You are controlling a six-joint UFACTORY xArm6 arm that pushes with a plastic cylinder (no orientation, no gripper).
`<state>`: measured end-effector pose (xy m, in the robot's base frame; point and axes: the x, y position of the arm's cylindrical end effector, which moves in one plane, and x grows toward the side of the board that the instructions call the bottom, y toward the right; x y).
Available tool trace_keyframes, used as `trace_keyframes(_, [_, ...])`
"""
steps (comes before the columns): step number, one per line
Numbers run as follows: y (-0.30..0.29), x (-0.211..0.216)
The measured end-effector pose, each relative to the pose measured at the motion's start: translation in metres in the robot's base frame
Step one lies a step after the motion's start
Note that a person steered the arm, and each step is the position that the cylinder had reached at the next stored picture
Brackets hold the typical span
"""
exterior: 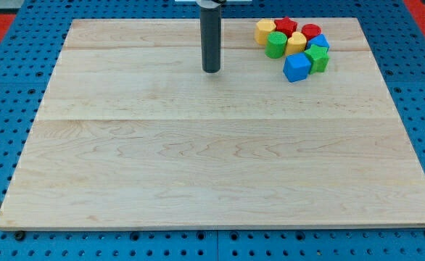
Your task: Move your arm to the top right of the board
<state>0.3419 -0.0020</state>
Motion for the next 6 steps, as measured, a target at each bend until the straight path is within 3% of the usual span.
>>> trace_keyframes(1, [0.033,0.037])
trace_keyframes(2, [0.125,0.047])
trace_keyframes(3, [0.213,0.046])
trace_keyframes(4, [0.318,0.009])
trace_keyframes(5, [0.333,-0.05])
trace_keyframes(6, [0.262,-0.096])
